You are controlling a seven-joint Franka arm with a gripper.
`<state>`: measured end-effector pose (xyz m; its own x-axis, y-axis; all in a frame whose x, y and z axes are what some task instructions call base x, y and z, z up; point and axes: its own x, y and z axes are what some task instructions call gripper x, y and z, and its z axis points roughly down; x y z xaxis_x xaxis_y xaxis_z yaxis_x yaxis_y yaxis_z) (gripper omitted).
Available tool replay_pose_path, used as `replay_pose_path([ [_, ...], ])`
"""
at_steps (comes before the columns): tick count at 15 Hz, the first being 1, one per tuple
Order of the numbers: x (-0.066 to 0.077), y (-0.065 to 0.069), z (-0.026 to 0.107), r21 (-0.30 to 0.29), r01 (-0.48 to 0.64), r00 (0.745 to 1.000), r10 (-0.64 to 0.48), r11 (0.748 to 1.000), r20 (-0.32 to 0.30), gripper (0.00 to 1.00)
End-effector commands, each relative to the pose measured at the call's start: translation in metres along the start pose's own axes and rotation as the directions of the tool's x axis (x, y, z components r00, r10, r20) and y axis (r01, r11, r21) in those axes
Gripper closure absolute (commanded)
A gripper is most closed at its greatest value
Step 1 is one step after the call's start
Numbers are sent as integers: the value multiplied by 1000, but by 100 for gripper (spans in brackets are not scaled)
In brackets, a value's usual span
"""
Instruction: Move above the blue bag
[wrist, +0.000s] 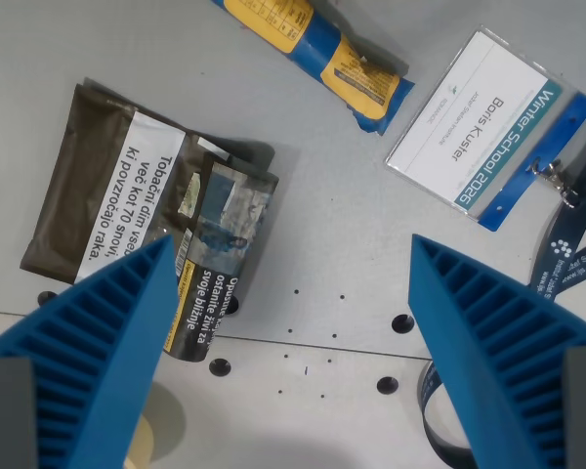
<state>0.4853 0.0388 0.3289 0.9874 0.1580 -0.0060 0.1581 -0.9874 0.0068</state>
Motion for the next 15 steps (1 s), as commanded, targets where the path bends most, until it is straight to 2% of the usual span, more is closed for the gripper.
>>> replay_pose_path([
  [1, 0, 0, -2, -1, 0, 1000, 0, 1000, -5, 0],
  [7, 0, 0, -1, -1, 23, 1000, -23, 1000, -5, 0],
  [15, 5, 0, 10, -7, 151, 988, -151, 989, -24, 0],
])
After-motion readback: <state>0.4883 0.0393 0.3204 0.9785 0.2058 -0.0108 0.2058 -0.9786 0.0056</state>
